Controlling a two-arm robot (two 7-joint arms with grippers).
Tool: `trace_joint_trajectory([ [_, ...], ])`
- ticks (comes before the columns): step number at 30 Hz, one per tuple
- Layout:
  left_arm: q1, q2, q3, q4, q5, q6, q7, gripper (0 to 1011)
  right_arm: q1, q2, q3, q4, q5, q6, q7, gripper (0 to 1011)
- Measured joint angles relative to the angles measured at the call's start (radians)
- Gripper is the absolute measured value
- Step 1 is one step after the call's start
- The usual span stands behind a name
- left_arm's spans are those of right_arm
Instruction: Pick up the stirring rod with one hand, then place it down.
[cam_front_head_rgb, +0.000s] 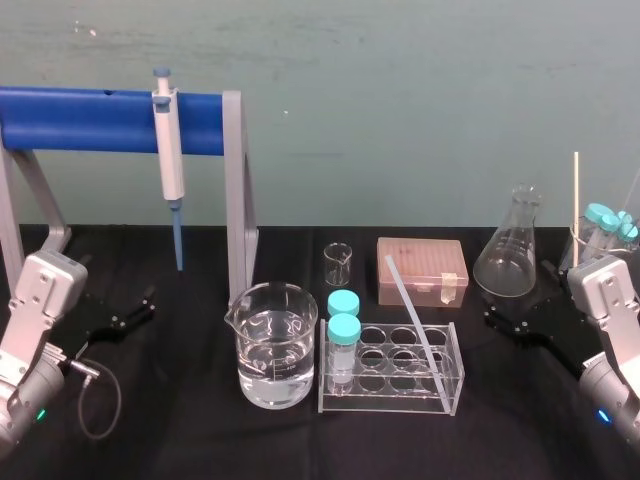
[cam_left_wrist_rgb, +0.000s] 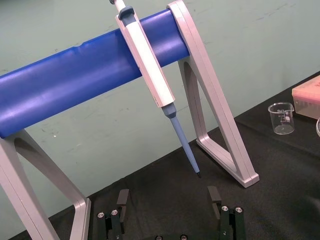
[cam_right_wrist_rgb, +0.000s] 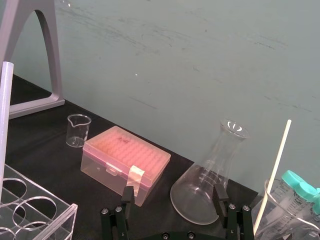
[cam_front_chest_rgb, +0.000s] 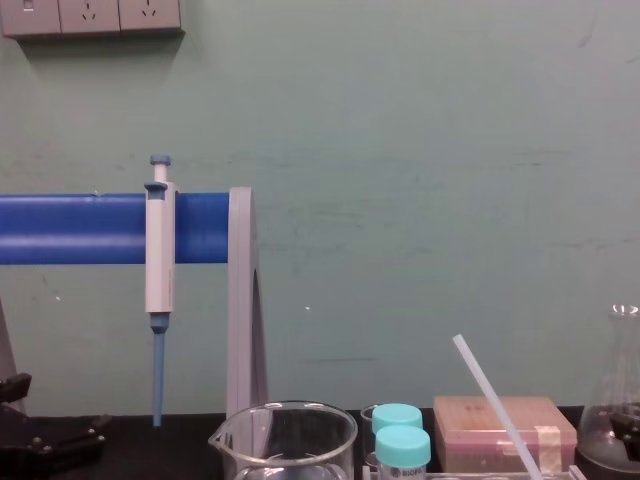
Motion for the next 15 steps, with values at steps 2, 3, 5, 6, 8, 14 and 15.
trace_joint_trajectory([
  [2, 0.000, 0.000, 0.000, 0.000, 0.000, 0.000, 0.000, 1000, 0.000, 0.000, 0.000, 0.000, 0.000, 0.000, 0.000, 1003],
  [3, 0.000, 0.000, 0.000, 0.000, 0.000, 0.000, 0.000, 1000, 0.000, 0.000, 0.000, 0.000, 0.000, 0.000, 0.000, 1003],
  [5, 0.000, 0.000, 0.000, 0.000, 0.000, 0.000, 0.000, 1000, 0.000, 0.000, 0.000, 0.000, 0.000, 0.000, 0.000, 1003],
  [6, 0.000, 0.000, 0.000, 0.000, 0.000, 0.000, 0.000, 1000, 0.000, 0.000, 0.000, 0.000, 0.000, 0.000, 0.000, 1003],
  [8, 0.000, 0.000, 0.000, 0.000, 0.000, 0.000, 0.000, 1000, 0.000, 0.000, 0.000, 0.000, 0.000, 0.000, 0.000, 1003],
  [14, 0.000, 0.000, 0.000, 0.000, 0.000, 0.000, 0.000, 1000, 0.000, 0.000, 0.000, 0.000, 0.000, 0.000, 0.000, 1003],
  [15, 0.000, 0.000, 0.000, 0.000, 0.000, 0.000, 0.000, 1000, 0.000, 0.000, 0.000, 0.000, 0.000, 0.000, 0.000, 1003],
])
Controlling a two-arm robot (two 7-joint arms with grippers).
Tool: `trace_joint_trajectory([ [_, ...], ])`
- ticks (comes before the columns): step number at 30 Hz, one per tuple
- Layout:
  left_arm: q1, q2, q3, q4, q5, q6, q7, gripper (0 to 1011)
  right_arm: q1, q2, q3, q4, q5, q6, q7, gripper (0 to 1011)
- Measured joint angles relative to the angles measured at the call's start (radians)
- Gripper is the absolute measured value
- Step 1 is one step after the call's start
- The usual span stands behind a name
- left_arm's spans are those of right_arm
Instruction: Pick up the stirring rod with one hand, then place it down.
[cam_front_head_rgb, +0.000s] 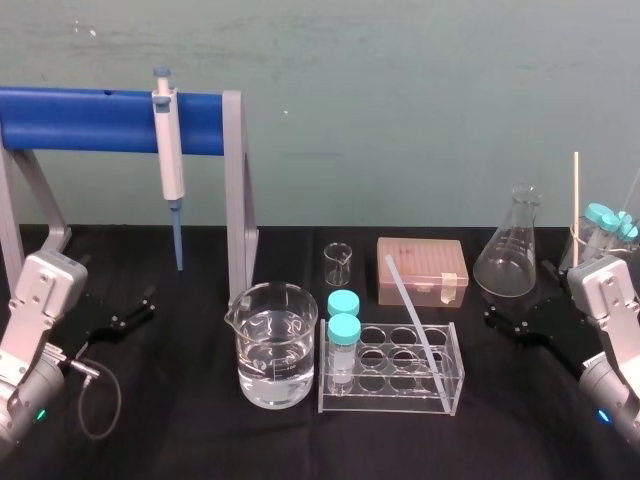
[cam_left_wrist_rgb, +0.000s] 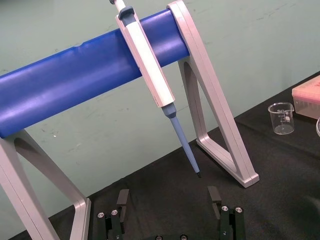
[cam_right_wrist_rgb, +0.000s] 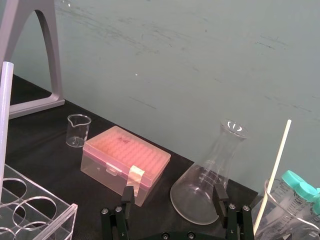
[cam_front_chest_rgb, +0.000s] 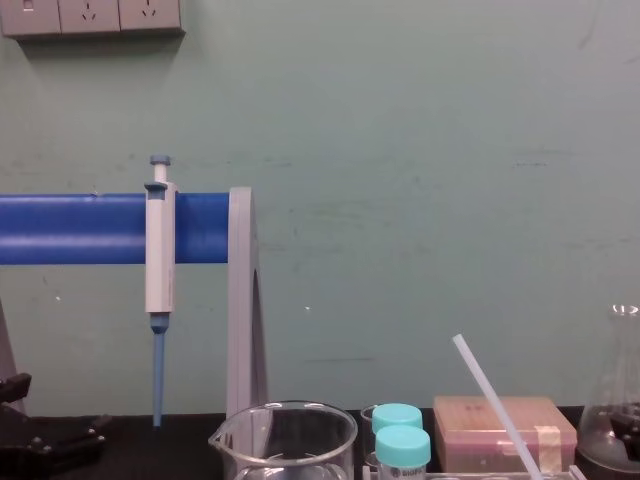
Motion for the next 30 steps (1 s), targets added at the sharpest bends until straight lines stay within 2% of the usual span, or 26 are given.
trace_joint_trajectory([
  [30, 0.000, 0.000, 0.000, 0.000, 0.000, 0.000, 0.000, 1000, 0.000, 0.000, 0.000, 0.000, 0.000, 0.000, 0.000, 1003],
])
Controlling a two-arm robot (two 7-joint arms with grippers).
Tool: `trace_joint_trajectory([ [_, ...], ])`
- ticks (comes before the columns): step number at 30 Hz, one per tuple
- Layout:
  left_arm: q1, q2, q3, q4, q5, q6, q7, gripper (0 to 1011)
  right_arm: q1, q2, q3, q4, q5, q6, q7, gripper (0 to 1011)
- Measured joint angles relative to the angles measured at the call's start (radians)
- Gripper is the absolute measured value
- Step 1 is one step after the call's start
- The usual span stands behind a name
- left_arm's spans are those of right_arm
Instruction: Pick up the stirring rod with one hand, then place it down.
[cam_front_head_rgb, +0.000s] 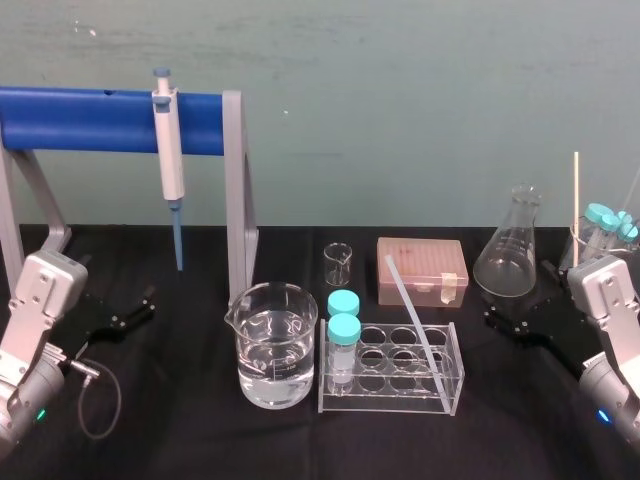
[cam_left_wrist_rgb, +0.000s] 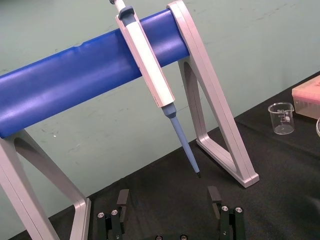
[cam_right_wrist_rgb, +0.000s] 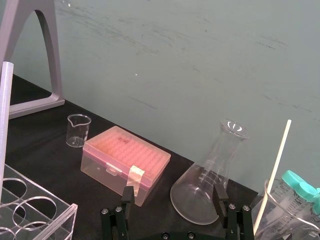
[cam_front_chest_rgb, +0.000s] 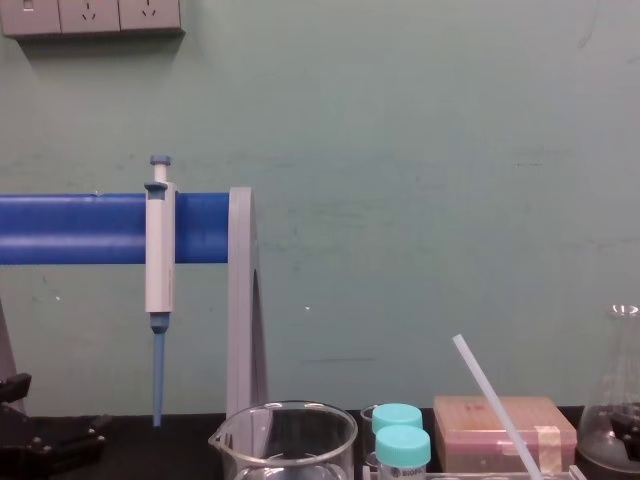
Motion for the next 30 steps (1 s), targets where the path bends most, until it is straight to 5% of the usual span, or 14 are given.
trace_joint_trajectory([
  [15, 0.000, 0.000, 0.000, 0.000, 0.000, 0.000, 0.000, 1000, 0.002, 0.001, 0.026, -0.017, 0.010, 0.003, 0.022, 1003],
  [25, 0.000, 0.000, 0.000, 0.000, 0.000, 0.000, 0.000, 1000, -0.050, 0.043, 0.116, -0.204, 0.276, 0.146, 0.261, 1003],
  [30, 0.000, 0.000, 0.000, 0.000, 0.000, 0.000, 0.000, 1000, -0.066, 0.057, 0.133, -0.259, 0.345, 0.215, 0.332, 1003],
])
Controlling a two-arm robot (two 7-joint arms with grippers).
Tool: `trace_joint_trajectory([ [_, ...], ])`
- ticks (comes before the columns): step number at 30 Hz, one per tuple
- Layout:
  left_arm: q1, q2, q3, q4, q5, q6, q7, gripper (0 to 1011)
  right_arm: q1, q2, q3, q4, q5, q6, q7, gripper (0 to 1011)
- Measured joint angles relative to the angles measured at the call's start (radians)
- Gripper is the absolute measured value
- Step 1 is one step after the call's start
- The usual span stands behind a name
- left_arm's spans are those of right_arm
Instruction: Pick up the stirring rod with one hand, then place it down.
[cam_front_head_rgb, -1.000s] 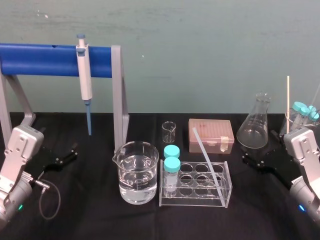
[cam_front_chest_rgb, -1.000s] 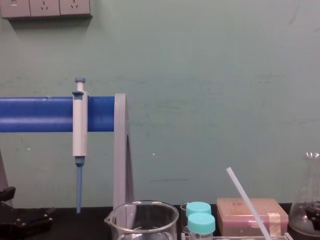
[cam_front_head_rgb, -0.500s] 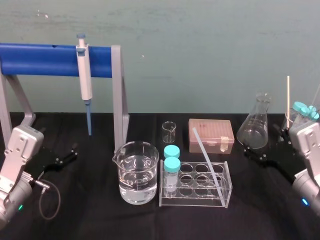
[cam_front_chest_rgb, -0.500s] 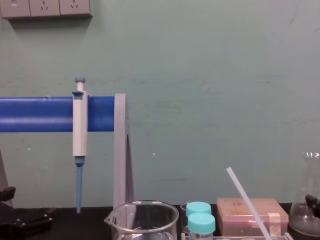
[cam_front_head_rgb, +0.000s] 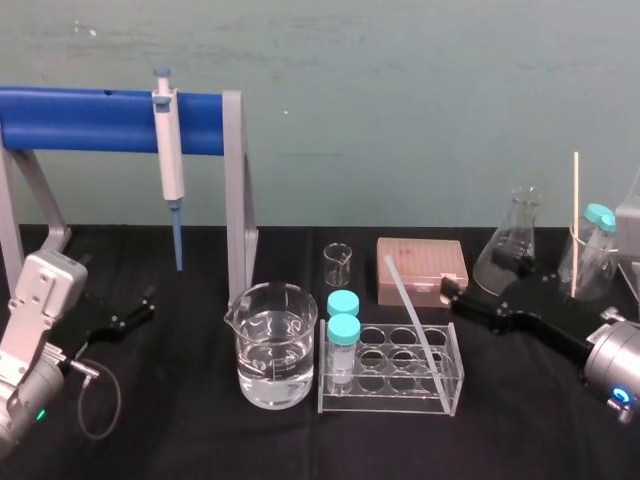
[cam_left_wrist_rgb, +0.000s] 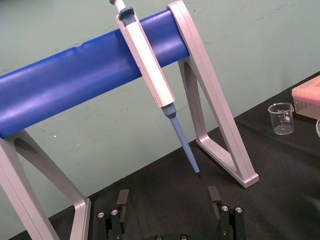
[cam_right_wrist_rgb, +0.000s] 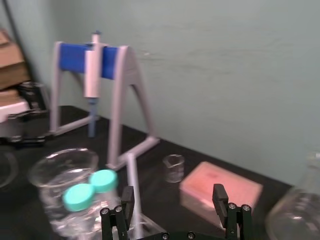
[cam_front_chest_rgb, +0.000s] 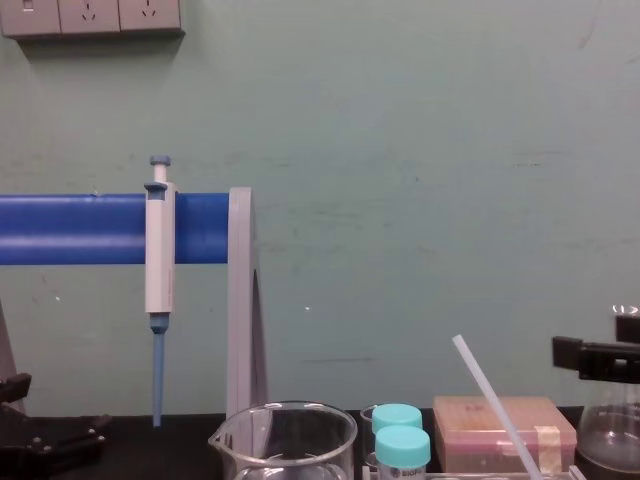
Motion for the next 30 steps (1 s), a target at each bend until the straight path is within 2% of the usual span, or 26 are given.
trace_joint_trajectory([
  [6, 0.000, 0.000, 0.000, 0.000, 0.000, 0.000, 0.000, 1000, 0.008, 0.005, -0.016, -0.018, 0.021, 0.056, 0.080, 1003],
  [11, 0.000, 0.000, 0.000, 0.000, 0.000, 0.000, 0.000, 1000, 0.057, -0.016, -0.052, 0.025, -0.006, 0.090, 0.115, 1003],
  [21, 0.000, 0.000, 0.000, 0.000, 0.000, 0.000, 0.000, 1000, 0.152, -0.077, -0.111, 0.124, -0.066, 0.109, 0.150, 1003],
  [30, 0.000, 0.000, 0.000, 0.000, 0.000, 0.000, 0.000, 1000, 0.188, -0.105, -0.130, 0.168, -0.088, 0.119, 0.166, 1003],
])
